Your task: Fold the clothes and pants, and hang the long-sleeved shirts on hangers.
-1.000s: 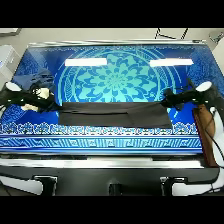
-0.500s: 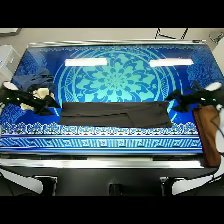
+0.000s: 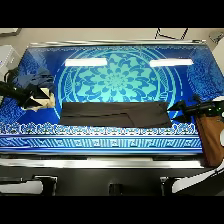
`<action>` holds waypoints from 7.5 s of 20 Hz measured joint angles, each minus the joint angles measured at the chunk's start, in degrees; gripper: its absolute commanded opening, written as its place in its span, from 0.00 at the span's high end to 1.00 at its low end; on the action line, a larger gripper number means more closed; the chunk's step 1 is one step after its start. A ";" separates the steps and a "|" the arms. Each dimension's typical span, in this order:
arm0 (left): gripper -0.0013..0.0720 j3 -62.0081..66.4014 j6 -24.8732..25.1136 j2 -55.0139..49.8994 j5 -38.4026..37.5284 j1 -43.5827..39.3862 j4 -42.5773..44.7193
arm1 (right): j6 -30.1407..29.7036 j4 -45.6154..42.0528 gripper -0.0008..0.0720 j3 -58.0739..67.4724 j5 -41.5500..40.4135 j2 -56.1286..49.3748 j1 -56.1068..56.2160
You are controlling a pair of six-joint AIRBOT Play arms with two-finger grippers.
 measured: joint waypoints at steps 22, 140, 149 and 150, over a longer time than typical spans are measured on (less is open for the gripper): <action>0.95 -4.68 -8.48 -15.67 43.23 -47.95 -8.66 | 9.46 4.85 0.93 -0.15 3.10 29.88 11.13; 0.95 21.24 -6.49 9.55 31.95 -24.00 24.50 | 12.35 -18.82 0.05 26.12 -13.11 28.76 -18.18; 0.00 7.96 -11.13 2.47 9.97 -26.93 35.78 | 14.10 -23.17 0.07 20.85 4.52 20.26 16.02; 0.00 4.46 -11.43 3.69 11.41 -26.99 34.64 | 14.69 -23.58 0.05 18.56 4.61 20.37 17.38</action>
